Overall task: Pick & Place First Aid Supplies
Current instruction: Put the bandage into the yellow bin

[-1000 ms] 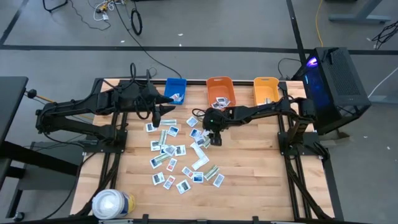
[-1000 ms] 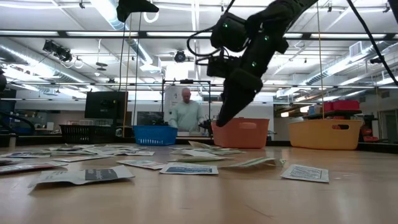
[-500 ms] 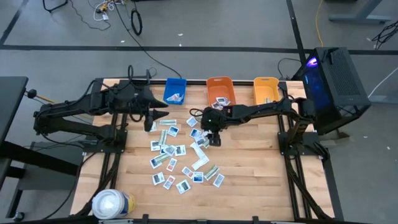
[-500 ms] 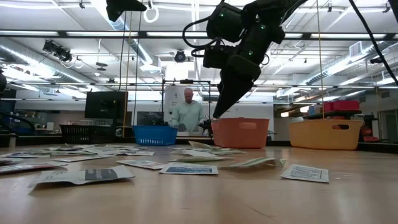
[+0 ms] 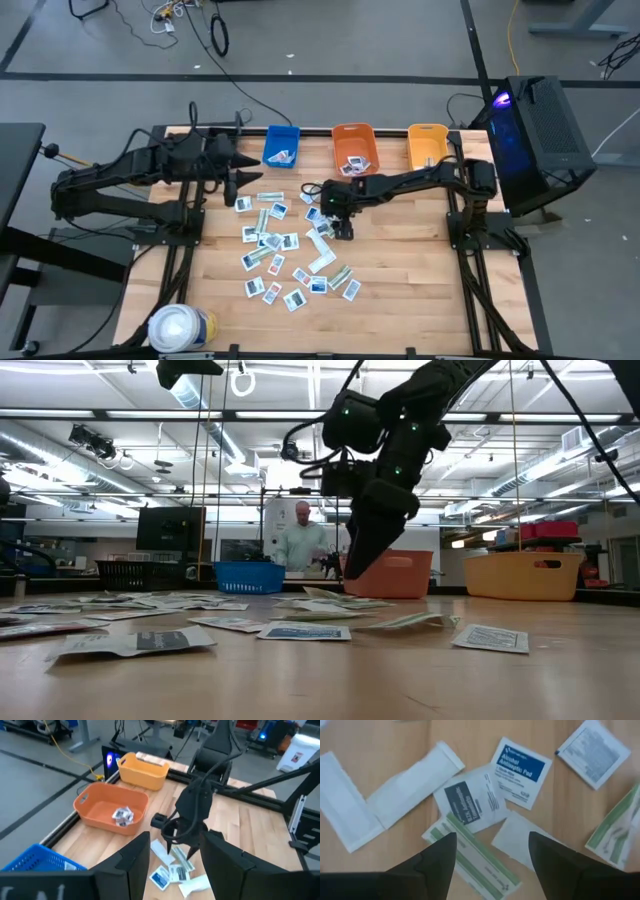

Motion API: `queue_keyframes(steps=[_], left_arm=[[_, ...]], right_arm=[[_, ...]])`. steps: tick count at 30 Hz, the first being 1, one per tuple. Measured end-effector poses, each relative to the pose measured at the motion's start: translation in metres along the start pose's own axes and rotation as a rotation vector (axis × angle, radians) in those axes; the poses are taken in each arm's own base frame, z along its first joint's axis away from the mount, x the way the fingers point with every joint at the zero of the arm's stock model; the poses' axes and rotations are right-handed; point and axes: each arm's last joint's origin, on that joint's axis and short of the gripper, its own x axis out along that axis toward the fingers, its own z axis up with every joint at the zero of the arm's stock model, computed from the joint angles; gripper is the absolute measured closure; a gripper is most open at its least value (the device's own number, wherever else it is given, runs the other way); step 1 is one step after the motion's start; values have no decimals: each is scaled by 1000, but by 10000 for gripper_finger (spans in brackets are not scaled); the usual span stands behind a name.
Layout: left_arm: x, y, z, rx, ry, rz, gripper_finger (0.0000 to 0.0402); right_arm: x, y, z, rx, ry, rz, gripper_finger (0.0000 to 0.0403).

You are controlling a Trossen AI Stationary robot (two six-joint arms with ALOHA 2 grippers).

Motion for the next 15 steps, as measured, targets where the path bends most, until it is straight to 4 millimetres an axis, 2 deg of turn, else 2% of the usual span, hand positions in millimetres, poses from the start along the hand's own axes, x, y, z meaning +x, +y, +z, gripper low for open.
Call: queue_keyframes(steps=[8,15], left_arm=[[0,0,0,-4,-3,0,225],[0,0,0,-8,-4,0,225]], right_arm=[[15,-1,-3,64,29,5,165],[19,-2,-3,80,24,2,172]])
